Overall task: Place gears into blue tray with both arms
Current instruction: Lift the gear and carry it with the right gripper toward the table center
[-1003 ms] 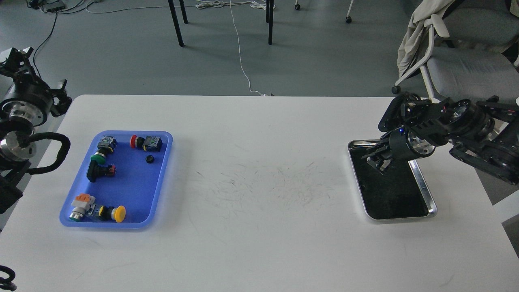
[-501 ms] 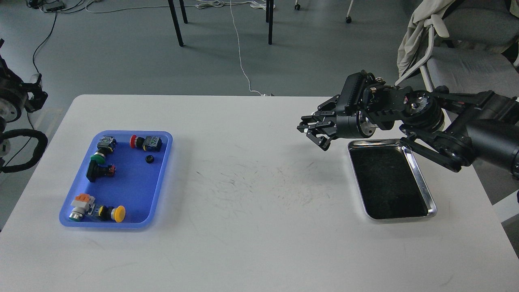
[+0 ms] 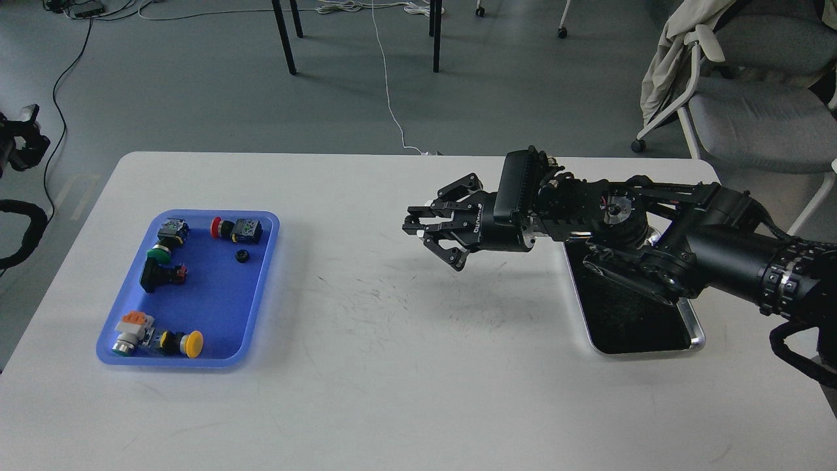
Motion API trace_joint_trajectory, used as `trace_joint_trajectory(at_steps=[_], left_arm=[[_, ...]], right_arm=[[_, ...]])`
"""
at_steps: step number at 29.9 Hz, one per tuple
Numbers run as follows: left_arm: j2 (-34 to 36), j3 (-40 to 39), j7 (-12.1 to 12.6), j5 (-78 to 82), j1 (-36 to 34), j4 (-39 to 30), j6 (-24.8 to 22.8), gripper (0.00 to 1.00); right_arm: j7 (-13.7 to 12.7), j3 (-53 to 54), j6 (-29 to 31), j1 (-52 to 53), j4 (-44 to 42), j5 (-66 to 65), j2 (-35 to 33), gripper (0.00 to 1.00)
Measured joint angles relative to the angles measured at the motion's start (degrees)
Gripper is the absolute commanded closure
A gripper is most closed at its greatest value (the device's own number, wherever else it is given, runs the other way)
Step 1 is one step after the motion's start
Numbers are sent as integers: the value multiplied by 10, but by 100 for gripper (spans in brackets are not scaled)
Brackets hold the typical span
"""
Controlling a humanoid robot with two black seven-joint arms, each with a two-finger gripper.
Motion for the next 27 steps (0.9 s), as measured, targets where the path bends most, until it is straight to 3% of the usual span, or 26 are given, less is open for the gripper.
trace_joint_trajectory(at_steps=[7,15,27], left_arm=[[-1,-2,30,-1,3,-16,-23,1],[-8,-2,33,-1,4,-49,-62,1],[-15,-6,40,-3,4,-61,-108,1]], right_arm=[[0,-5,-25,-22,0,-3,19,99],[0,-6,-35,-39,-11,-6,53,99],[0,-32,-54,-56,-102,-10,113,99]])
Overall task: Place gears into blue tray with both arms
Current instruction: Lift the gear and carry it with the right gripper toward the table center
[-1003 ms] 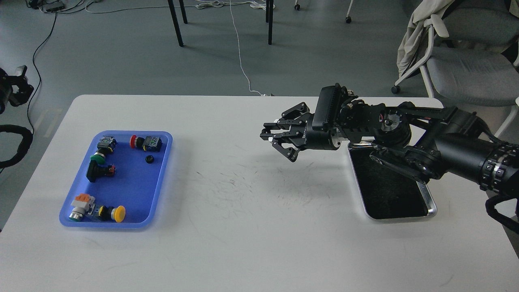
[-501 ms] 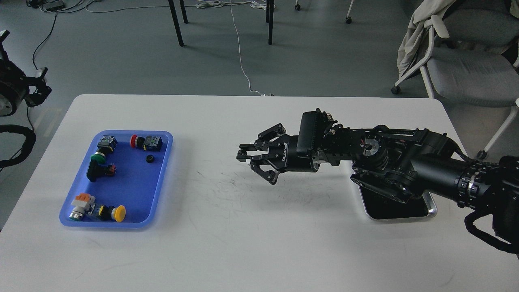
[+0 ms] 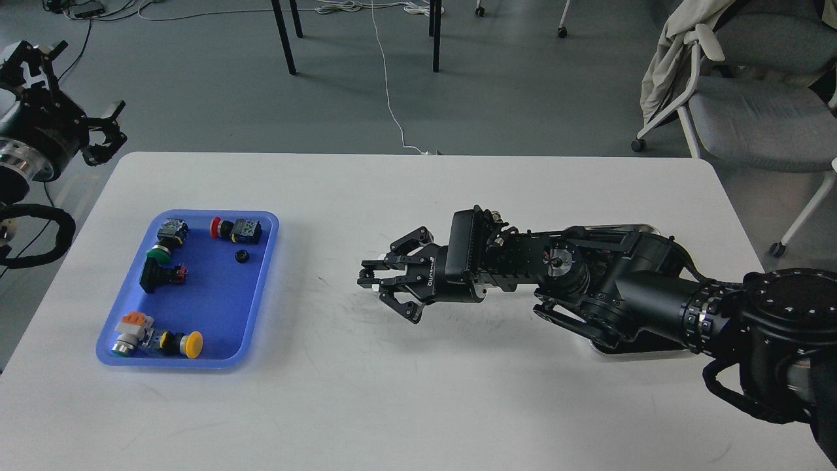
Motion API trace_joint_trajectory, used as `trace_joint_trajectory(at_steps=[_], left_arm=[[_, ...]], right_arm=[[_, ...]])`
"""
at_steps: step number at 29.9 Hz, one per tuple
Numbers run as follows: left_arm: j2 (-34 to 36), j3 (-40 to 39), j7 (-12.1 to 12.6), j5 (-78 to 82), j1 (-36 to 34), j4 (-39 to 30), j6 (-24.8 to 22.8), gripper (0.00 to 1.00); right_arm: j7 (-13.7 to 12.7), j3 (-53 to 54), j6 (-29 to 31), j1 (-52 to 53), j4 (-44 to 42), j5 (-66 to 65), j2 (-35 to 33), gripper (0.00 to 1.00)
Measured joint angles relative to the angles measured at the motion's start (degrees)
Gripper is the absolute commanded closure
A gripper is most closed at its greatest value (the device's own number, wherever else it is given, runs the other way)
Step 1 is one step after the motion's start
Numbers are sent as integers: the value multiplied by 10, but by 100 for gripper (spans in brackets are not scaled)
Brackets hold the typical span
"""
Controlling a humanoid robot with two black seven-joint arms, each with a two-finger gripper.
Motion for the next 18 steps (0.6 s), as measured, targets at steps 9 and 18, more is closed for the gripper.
trace_joint_trajectory(at_steps=[9,18], left_arm=[[5,-2,-3,0,0,-6,-20,1],[8,-2,-4,-3,0,-8,-21,1]], right_arm=[[0,-37,-31,-5,-49,-1,0,99],[0,-34,-36,-17,-54,0,0,99]])
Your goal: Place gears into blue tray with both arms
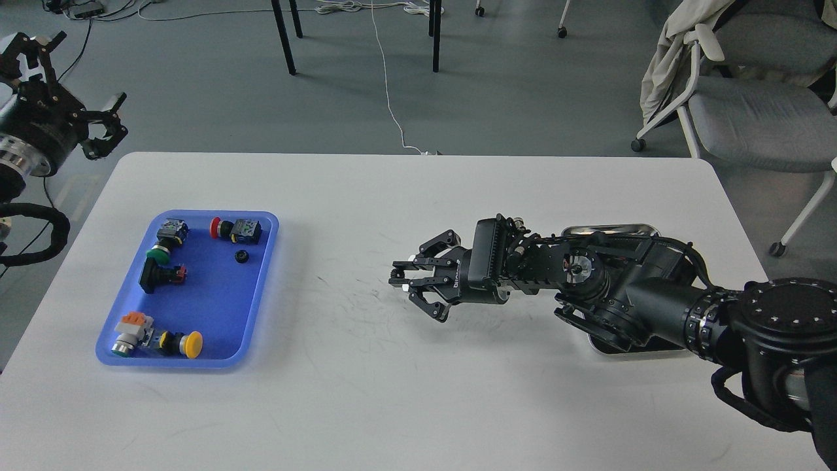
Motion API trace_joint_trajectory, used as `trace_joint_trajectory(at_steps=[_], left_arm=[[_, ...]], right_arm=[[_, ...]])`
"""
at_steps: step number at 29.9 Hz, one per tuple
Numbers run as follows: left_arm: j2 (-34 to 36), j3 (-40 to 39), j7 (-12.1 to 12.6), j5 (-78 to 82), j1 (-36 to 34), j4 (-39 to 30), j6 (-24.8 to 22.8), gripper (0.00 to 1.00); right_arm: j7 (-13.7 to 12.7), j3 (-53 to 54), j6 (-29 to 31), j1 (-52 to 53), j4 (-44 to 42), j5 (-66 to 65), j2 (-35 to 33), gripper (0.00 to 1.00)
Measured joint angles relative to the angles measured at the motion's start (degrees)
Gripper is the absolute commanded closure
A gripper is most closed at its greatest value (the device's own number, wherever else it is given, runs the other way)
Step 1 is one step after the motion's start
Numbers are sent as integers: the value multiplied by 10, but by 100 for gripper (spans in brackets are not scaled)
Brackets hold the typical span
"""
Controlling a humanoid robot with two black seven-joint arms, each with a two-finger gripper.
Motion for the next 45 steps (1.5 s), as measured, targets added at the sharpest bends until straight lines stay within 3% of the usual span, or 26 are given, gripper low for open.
trace_joint_trajectory(at_steps=[16,22,25,28,39,45], left_arm=[[16,0,-1,-1,0,-5,1,1],[17,0,-1,-1,0,-6,2,1],[17,0,-1,-1,0,-7,2,1],[18,0,-1,-1,0,-8,2,1],[18,0,-1,-1,0,-9,3,1],[23,5,-2,0,0,-9,4,1]], right_arm=[[0,3,-17,-16,1,2,0,97],[0,5,-17,-16,1,2,0,76],[0,7,-17,-17,1,3,0,56],[0,12,-17,-19,1,6,0,44],[0,54,-17,-36,2,16,0,25],[0,87,-17,-37,-1,99,0,15]])
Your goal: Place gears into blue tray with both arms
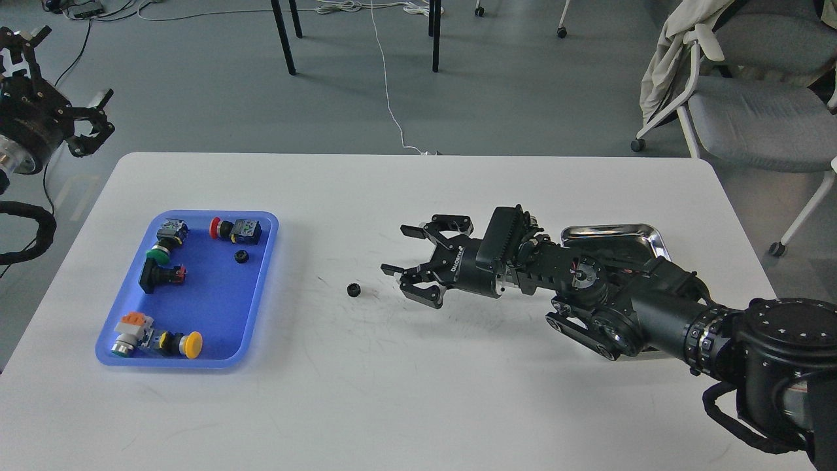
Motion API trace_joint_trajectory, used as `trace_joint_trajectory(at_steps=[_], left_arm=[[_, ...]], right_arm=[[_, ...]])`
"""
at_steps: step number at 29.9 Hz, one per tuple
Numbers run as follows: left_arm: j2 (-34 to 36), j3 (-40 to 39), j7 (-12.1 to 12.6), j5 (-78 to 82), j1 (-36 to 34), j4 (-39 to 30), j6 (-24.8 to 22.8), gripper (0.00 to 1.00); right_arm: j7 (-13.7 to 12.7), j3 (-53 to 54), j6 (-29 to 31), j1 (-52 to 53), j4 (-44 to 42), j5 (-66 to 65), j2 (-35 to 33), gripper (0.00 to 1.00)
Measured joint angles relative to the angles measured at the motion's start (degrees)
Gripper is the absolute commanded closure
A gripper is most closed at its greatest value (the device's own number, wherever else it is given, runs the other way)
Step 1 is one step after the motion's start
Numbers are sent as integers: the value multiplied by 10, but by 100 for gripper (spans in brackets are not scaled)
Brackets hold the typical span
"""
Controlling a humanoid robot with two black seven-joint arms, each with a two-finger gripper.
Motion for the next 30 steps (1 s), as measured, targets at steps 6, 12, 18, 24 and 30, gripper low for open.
trace_joint_trajectory(at_steps=[6,12,18,24,30], left_arm=[[1,4,-2,2,0,-10,5,1],[2,27,-2,8,0,-36,20,1],[3,57,-2,24,-1,-58,22,1],[19,85,-9,100,-1,-122,43,1],[44,103,-23,198,0,-208,65,1]], right_arm=[[0,7,0,30,0,139,0,7],[-5,6,6,79,0,310,0,6],[-6,5,33,114,5,447,-12,6],[-7,9,56,127,16,534,-78,5],[-8,9,82,132,32,653,-132,5]])
